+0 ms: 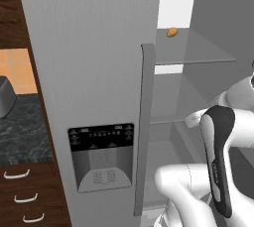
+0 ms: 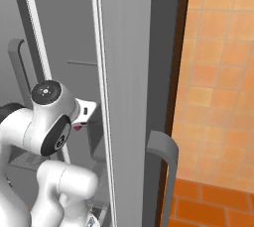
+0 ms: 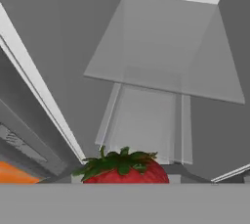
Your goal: Take the strawberry from the fridge and place it on top of the pancake, located on the dining counter.
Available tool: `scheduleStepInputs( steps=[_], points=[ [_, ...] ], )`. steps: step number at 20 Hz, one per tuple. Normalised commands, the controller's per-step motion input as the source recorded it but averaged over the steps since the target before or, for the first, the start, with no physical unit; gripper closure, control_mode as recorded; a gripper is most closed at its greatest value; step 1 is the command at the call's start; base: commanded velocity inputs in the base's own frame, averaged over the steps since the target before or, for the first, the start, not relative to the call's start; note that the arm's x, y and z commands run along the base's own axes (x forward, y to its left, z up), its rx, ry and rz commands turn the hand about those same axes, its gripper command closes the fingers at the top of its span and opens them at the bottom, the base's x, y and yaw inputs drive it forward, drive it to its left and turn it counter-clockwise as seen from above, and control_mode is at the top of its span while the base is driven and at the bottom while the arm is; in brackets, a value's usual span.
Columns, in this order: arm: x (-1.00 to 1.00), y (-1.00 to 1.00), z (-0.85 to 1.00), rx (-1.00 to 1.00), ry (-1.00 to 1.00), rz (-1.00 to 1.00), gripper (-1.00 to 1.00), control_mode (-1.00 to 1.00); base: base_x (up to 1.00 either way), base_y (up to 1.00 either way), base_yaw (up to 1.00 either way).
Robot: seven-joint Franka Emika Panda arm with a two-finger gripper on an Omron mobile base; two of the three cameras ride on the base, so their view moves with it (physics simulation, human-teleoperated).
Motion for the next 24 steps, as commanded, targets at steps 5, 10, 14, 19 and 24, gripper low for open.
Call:
scheduleStepInputs(
  steps=[5, 10, 14, 19, 24],
  points=[
    [-0.17, 0.03, -0.02, 0.00, -0.01, 0.01, 1.00, 1.00, -0.78, 0.16, 0.05],
    [0.00, 0.00, 0.00, 0.00, 0.00, 0.00, 1.00, 1.00, -1.00, 0.34, 0.18],
    [0.00, 0.00, 0.00, 0.00, 0.00, 0.00, 1.00, 1.00, -0.93, 0.63, 0.46],
    [0.00, 0.00, 0.00, 0.00, 0.00, 0.00, 1.00, 1.00, -0.53, 0.52, 0.66],
    [0.00, 0.00, 0.00, 0.00, 0.00, 0.00, 1.00, 1.00, -0.21, 0.13, 0.81]
  ],
)
